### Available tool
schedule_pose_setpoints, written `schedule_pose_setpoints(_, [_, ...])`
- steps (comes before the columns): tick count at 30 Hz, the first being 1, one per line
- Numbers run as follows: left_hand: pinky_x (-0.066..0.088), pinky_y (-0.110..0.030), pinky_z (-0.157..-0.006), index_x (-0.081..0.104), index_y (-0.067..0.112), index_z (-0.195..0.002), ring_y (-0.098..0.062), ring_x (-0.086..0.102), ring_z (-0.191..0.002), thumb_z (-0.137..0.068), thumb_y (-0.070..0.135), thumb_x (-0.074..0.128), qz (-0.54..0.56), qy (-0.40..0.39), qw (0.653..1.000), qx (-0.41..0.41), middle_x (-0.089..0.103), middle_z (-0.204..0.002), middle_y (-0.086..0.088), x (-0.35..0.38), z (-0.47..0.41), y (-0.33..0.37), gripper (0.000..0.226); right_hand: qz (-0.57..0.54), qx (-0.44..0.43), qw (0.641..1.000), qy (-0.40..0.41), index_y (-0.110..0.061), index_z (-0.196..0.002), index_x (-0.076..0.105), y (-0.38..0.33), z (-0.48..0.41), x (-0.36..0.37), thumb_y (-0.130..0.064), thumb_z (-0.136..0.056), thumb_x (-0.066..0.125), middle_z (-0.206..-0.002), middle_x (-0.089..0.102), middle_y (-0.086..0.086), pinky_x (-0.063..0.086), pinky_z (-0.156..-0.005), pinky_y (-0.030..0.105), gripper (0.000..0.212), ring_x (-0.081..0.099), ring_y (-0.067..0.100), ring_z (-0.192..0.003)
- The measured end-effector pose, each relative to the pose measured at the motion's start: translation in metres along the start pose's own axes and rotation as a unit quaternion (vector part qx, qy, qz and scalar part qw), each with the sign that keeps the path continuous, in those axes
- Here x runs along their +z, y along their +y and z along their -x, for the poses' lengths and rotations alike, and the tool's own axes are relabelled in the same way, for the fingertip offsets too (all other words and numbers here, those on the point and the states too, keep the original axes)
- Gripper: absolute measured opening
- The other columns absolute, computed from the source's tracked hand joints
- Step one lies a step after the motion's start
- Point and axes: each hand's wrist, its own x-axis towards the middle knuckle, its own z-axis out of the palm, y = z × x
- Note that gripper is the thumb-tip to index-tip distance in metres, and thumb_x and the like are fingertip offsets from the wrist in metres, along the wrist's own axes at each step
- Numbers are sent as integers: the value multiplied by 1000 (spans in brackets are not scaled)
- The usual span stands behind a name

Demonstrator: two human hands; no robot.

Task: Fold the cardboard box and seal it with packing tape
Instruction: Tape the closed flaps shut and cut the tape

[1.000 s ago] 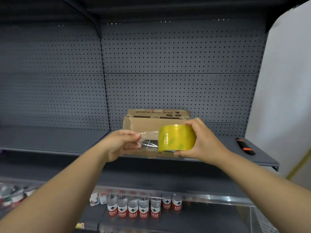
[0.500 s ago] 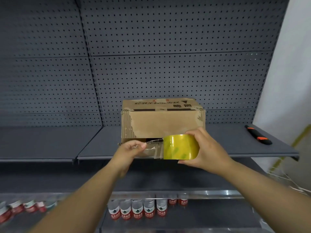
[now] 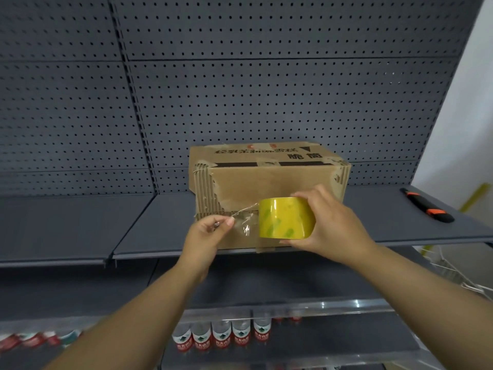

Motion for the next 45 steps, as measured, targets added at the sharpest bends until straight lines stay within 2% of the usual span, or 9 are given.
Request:
schedule_pose_setpoints(4, [49,-29,-90,70,15,-87,-17,65,-93,-85,19,65,7,27,1000,12,72,-92,-3,-6,-4,1,7,-4,0,1000,4,-23,-128,44,-5,-6,4,-54,-57,79,-118,45,-5,36,-77,22,85,48,12,-108])
schedule_pose_setpoints(10, [48,-18,-72,67,15,-75,-8,62,-74,-76,15,73,24,87,996,24,68,-78,-1,-13,-6,6,6,5,-9,1000,-2,-21,-127,46,-11,-7,4,-53,-57,79,-117,46,-4,35,-76,21,84,47,9,-104])
schedule_pose_setpoints(13, [44,-14,-73,63,15,-69,-3,56,-77,-73,16,77,-8,151,988,41,57,-93,-2,-14,-6,7,15,26,-22,999,0,-19,-125,48,-13,-5,5,-53,-56,80,-116,50,-2,36,-74,22,83,53,15,-105])
schedule_pose_setpoints(15, [37,0,-74,60,18,-67,3,48,-88,-72,16,78,-47,195,978,57,43,-105,-1,-12,-4,8,18,27,-19,999,0,-20,-125,48,-15,-4,6,-54,-56,79,-115,51,-2,37,-74,23,83,54,15,-104])
schedule_pose_setpoints(18, [32,7,-72,58,18,-64,6,42,-94,-71,15,78,-36,205,976,58,35,-112,-2,-10,-2,6,22,34,-18,999,-7,-22,-126,47,-18,-4,5,-57,-56,77,-117,50,-4,37,-74,22,84,53,14,-106])
schedule_pose_setpoints(28, [40,-20,-86,58,17,-65,-12,52,-97,-75,15,75,6,191,980,58,46,-111,-6,-18,-6,0,20,68,-23,997,7,-21,-128,46,-44,-10,1,-58,-59,76,-114,50,-2,39,-78,26,83,53,17,-104])
schedule_pose_setpoints(33, [50,-39,-91,57,23,-62,-27,60,-97,-75,17,76,56,174,982,41,57,-110,-18,-25,-12,-7,23,98,-27,994,42,-19,-120,52,-53,-12,8,-59,-55,77,-102,55,1,37,-69,26,80,59,20,-91])
schedule_pose_setpoints(37, [47,-30,-82,55,16,-67,-20,58,-89,-78,12,72,82,173,981,35,57,-102,-10,-29,-13,-8,21,105,-27,992,66,-17,-113,55,-59,-15,16,-60,-51,77,-94,56,2,47,-64,30,79,61,21,-82])
schedule_pose_setpoints(45, [46,-22,-83,56,13,-70,-12,58,-84,-80,10,69,123,124,985,-3,61,-91,-3,-42,-18,-3,16,114,-16,990,80,-18,-110,54,-65,-17,28,-63,-50,77,-92,56,1,50,-62,31,79,61,19,-77])
